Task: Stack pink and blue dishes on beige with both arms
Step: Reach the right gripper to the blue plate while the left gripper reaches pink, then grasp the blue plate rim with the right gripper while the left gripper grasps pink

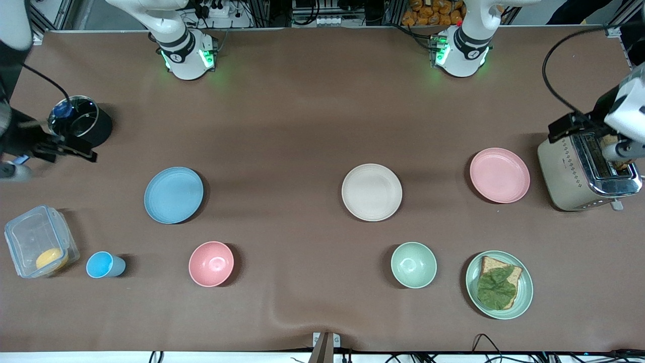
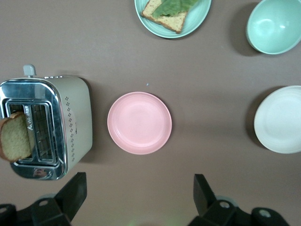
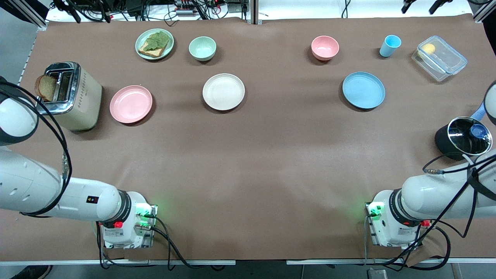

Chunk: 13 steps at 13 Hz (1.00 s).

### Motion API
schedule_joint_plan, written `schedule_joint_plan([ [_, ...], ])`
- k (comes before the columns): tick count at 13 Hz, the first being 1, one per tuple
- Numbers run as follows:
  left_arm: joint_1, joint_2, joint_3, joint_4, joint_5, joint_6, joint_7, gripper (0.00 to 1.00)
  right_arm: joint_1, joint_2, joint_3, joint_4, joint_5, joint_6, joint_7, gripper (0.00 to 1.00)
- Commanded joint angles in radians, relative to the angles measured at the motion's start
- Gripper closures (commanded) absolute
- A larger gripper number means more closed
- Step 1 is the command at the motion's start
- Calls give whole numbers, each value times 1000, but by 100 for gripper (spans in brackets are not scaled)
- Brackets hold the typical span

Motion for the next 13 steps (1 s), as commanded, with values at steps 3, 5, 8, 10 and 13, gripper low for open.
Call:
schedule_joint_plan([
  [3,17,-84,-5,-260,13,226,-1,0,75,109,5,28,-22,-25,-2,0],
  [5,23,-81,-5,-329,13,299,-1,0,76,152,3,29,-21,-24,1,0],
  [8,59,-72,-5,-480,10,474,-1,0,92,183,5,29,-18,-18,1,0],
  [10,103,-50,-6,-579,12,623,5,0,124,231,3,42,-30,20,-2,0],
  [13,137,43,-8,-607,9,712,5,0,99,279,2,43,-29,88,-10,0],
])
